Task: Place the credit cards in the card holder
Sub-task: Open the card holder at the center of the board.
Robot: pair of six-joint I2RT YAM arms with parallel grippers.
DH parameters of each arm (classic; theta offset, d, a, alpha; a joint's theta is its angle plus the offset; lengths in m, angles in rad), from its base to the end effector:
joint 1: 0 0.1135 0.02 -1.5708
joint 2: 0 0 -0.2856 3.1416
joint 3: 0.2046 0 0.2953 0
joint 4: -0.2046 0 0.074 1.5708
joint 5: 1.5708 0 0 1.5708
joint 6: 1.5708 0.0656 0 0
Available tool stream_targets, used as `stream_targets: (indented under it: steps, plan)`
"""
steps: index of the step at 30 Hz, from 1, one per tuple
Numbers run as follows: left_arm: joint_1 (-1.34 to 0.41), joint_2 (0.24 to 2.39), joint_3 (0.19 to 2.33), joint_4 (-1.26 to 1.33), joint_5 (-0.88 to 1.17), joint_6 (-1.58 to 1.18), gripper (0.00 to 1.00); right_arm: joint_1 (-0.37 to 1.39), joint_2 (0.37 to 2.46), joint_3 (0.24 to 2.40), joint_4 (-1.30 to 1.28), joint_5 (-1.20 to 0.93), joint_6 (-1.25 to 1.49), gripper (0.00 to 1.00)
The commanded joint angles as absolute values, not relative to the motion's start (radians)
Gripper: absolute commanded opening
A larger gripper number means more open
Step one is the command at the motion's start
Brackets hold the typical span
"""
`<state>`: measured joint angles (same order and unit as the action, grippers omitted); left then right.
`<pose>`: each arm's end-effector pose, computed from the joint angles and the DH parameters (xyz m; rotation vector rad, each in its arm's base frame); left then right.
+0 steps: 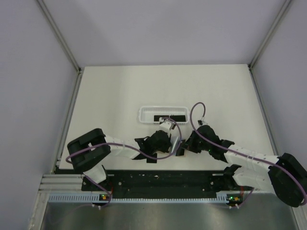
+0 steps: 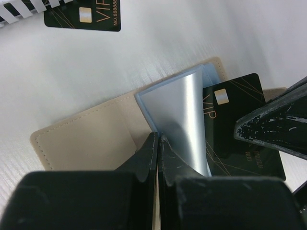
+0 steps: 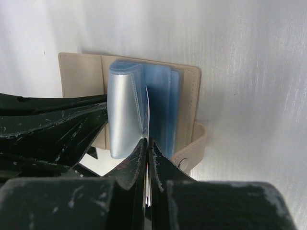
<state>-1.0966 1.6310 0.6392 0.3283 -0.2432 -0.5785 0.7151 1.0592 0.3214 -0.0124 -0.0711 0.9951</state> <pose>0.1757 -0.3078 0.1046 0.4541 2.2454 -0.6414 0.1755 0.1586 0.1174 0.3121 2.4929 0.8832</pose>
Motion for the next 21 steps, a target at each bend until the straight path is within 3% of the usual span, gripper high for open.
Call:
stream_targets:
  steps: [1, 10, 21]
  plan:
    - [-1.101, 1.559, 0.627, 0.250, -0.218, -0.595, 0.00, 0.707, 1.077, 0.296, -0.009, -0.048, 0.977, 0.00]
    - [-1.103, 1.394, 0.687, 0.193, -0.210, -0.549, 0.00, 0.707, 1.083, 0.281, -0.009, -0.038, 0.983, 0.00]
    - [-1.109, 1.554, 0.726, 0.307, -0.057, -0.509, 0.00, 0.707, 1.080, 0.268, 0.017, -0.040, 0.994, 0.00]
